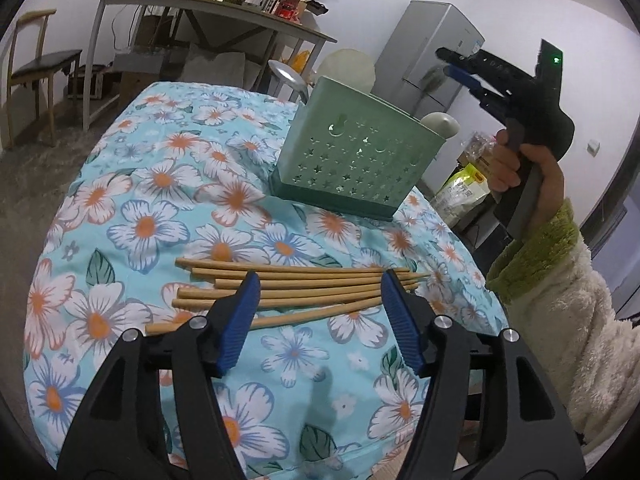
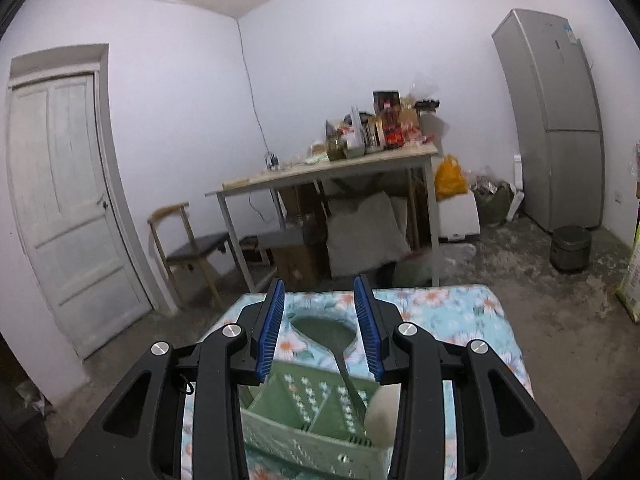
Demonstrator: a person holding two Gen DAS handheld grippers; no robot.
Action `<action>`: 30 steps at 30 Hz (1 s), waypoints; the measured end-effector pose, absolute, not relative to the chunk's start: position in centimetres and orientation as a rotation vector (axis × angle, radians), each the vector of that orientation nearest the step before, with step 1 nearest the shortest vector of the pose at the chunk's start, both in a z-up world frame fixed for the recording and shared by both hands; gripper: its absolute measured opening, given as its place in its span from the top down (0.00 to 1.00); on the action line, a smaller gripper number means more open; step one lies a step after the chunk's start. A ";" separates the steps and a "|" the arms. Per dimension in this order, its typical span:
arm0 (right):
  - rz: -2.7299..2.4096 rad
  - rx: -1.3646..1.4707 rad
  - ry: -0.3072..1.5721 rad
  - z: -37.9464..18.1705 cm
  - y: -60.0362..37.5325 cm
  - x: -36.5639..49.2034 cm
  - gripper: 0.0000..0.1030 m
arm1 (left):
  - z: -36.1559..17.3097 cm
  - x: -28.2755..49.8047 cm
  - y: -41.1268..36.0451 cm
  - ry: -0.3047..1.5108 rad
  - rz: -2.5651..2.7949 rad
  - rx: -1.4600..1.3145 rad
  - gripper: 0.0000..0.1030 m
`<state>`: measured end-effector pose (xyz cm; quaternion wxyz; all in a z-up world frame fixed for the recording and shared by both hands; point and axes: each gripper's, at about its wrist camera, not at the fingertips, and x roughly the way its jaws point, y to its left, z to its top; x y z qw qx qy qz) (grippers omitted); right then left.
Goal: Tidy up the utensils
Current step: 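Place the white spoon in the caddy with the left tool while the right places the steel spoon there, then grasp the bamboo chopsticks with the left tool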
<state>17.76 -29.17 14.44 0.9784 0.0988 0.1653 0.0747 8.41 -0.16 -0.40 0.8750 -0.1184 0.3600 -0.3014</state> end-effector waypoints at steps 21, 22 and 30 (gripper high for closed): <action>0.253 0.255 0.480 9.1 -27.2 5.9 0.45 | -1.4 7.3 -0.6 0.776 -0.552 -0.190 0.42; 0.253 0.265 0.521 7.7 -26.8 5.6 0.45 | -1.4 7.3 -0.4 0.779 -0.542 -0.194 0.42; 0.238 0.382 0.699 0.7 -25.6 3.4 0.45 | -1.8 7.1 0.4 0.785 -0.512 -0.240 0.44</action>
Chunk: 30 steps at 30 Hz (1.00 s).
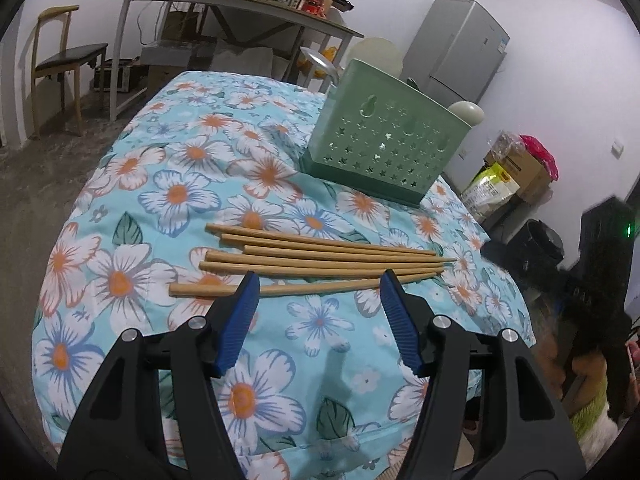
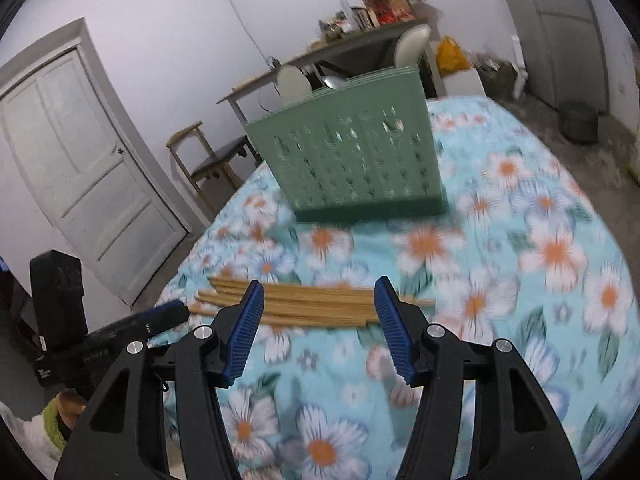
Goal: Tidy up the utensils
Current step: 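Grasp the bamboo chopsticks with the left tool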
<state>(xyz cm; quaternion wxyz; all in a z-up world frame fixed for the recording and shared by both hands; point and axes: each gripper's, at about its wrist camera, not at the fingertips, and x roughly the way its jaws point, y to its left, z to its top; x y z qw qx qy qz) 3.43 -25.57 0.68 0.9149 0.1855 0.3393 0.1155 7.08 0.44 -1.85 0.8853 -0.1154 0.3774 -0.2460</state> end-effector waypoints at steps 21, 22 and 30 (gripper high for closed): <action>0.272 0.496 0.751 -0.9 -24.6 1.8 0.45 | -8.8 10.3 6.3 0.986 -0.334 -1.139 0.64; 0.272 0.499 0.751 -1.0 -24.6 1.7 0.45 | -8.9 10.4 6.3 0.988 -0.314 -1.153 0.71; 0.270 0.519 0.755 -1.4 -25.3 1.2 0.45 | -9.5 9.0 6.9 0.990 -0.262 -1.213 0.90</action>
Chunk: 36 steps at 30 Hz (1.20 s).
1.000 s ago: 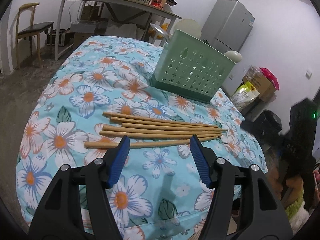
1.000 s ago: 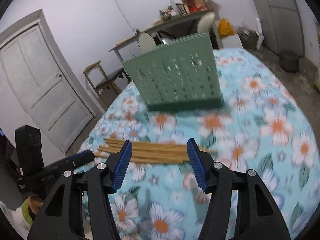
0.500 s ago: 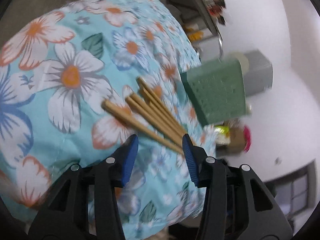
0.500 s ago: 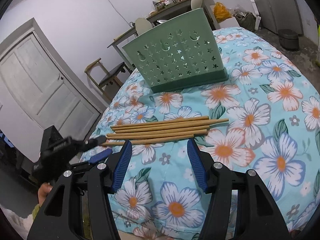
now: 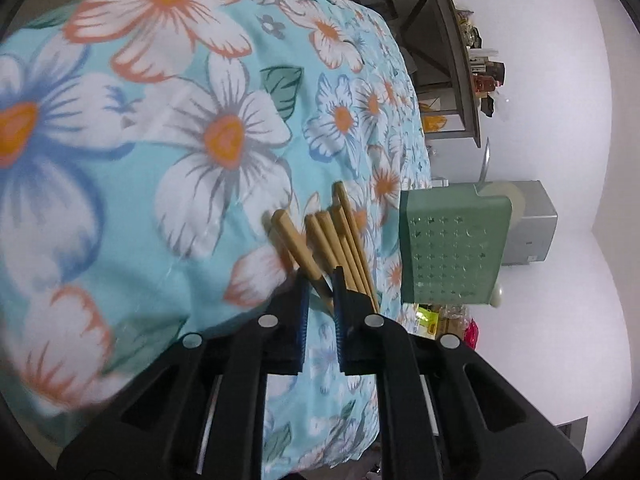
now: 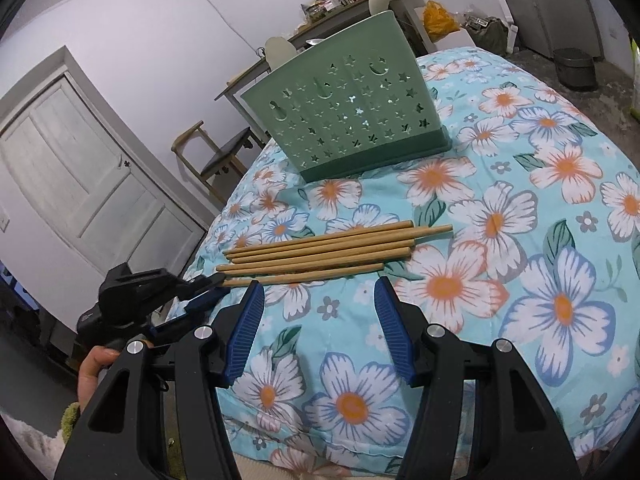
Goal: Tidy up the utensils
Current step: 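Grasp the bamboo chopsticks with the left tool, then lift the chopsticks with the left tool while the right tool grasps a chopstick from the bed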
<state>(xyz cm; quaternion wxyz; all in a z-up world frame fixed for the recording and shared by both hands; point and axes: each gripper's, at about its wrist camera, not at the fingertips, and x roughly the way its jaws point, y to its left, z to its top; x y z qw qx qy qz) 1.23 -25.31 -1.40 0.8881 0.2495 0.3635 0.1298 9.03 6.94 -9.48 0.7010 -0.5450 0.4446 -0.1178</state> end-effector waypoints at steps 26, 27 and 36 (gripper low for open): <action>0.259 0.540 0.745 -1.6 -26.1 1.2 0.45 | -11.3 10.2 6.3 1.006 -0.253 -1.321 0.90; 0.256 0.537 0.741 -1.5 -26.2 1.0 0.45 | -11.3 10.2 6.4 1.002 -0.260 -1.314 0.91; 0.227 0.497 0.700 0.4 -26.4 0.1 0.45 | -8.0 8.8 6.9 0.874 -0.349 -1.092 0.91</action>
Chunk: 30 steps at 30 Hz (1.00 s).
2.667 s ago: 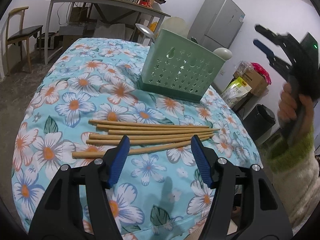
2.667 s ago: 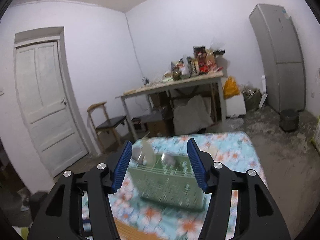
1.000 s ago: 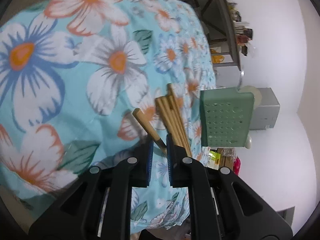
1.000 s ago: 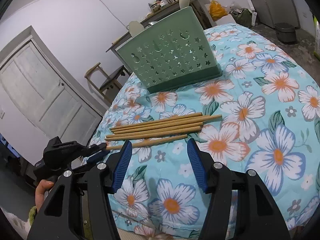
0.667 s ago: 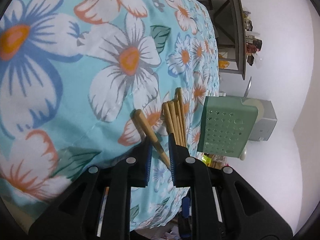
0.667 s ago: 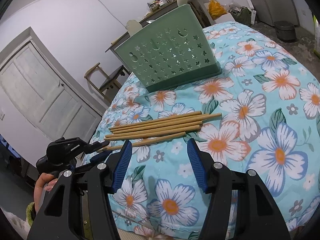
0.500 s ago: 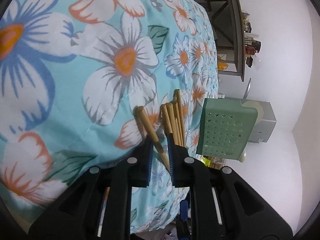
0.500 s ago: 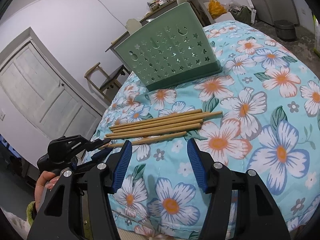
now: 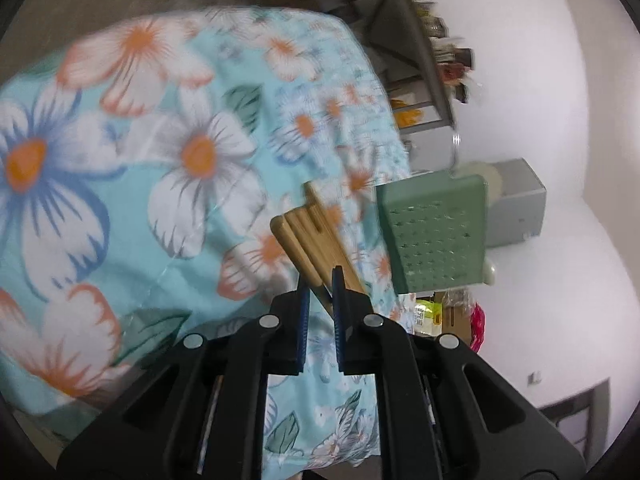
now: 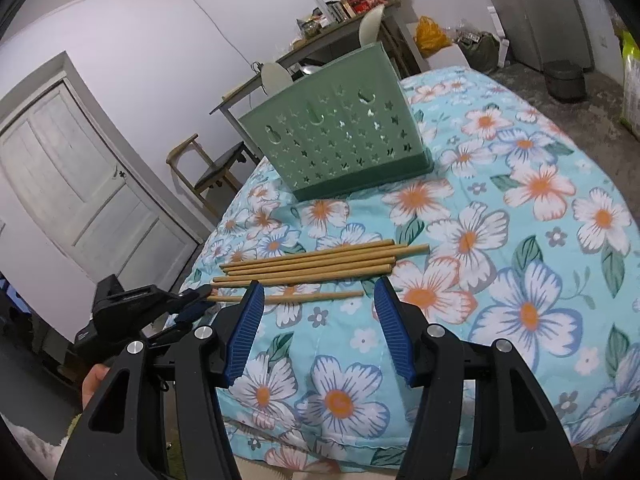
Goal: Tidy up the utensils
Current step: 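Lift the chopsticks with the left tool while the right tool grasps a chopstick from the bed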
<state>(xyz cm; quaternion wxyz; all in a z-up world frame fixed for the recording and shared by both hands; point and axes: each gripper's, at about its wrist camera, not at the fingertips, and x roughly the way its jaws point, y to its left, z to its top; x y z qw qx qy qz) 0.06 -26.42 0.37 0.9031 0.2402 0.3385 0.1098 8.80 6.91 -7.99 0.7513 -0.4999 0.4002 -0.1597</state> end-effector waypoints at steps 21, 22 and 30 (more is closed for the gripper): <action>0.368 -0.255 0.711 0.3 -10.7 3.6 0.71 | 1.7 6.7 16.2 0.444 -0.362 -1.011 0.96; 0.371 -0.306 0.706 0.1 -9.8 3.7 0.72 | 1.7 6.8 16.6 0.434 -0.354 -1.011 0.96; 0.374 -0.664 0.678 -1.5 -4.6 5.2 0.78 | 0.5 7.1 19.3 0.406 -0.326 -1.063 0.96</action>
